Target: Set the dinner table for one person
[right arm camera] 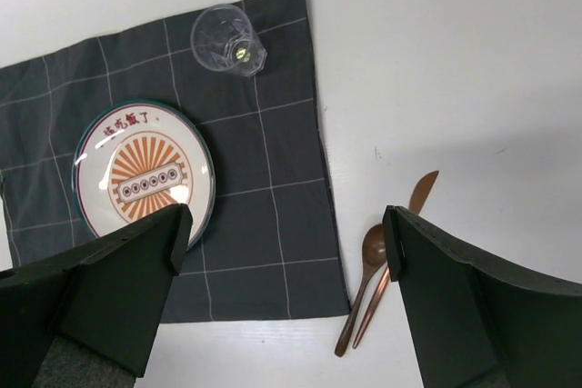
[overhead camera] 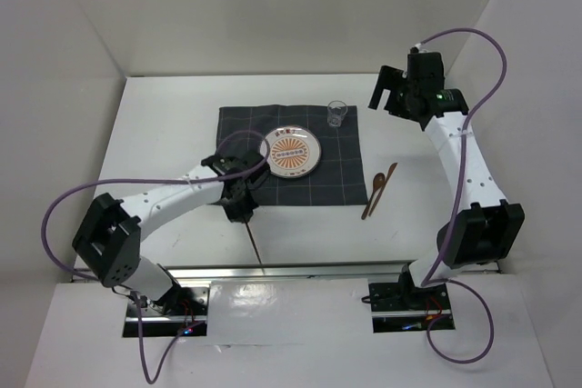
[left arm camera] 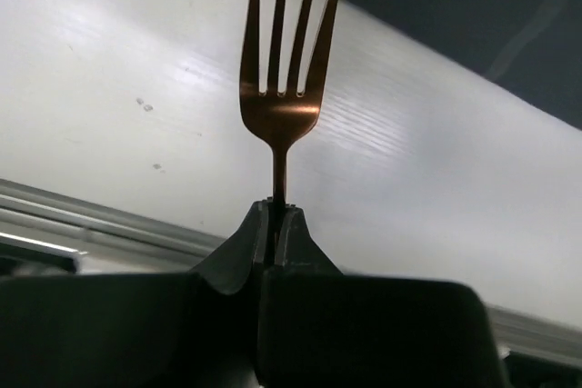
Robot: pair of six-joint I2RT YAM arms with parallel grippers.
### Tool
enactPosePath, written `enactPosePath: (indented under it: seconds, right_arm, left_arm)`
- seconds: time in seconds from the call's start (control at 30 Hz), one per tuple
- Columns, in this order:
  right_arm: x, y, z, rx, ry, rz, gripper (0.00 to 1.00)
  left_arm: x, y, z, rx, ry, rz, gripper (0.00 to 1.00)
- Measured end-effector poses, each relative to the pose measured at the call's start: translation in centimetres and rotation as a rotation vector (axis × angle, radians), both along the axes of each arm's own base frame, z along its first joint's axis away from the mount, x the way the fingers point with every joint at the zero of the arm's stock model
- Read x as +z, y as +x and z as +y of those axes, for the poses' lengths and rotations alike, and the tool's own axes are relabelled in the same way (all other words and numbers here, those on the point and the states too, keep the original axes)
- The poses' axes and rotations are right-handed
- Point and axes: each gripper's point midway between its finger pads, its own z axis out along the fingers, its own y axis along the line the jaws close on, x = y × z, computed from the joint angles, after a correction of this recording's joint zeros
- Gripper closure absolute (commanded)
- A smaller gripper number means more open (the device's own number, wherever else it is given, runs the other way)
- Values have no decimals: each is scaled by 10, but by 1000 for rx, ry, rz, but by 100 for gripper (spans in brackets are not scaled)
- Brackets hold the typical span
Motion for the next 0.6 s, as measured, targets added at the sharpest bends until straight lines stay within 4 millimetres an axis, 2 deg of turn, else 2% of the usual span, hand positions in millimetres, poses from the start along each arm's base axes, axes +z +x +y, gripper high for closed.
enactPosePath:
  seconds: [0.07,0.2,0.27,0.33,0.4,0.47,0.53,0.6]
  right_arm:
    - [-5,-1,2,11,6,11,0]
    - [-27,-9,5,30,20,69,0]
    - [-43,-16,6,34,27,110,0]
    - [-64,-27,7,31,39,165,0]
    - [-85,-44,7,20,56,234,0]
    - [-104,-60,8,-3,76,291,0]
    - [-121,-79,7,-35,102,340,5]
    - [-133,-99,7,-62,124,372,15]
  left_arm:
    - [29,14,0,-73,18,-40,100]
    - [86,64,13,-174,98,-134,100]
    - [105,91,19,-199,141,-178,100]
    - [114,117,25,-226,170,-199,100]
    - [111,146,30,-255,199,-195,100]
    - [98,172,35,-282,247,-165,100]
    - [75,198,38,-313,296,-120,100]
    - [48,218,36,-342,323,-80,100]
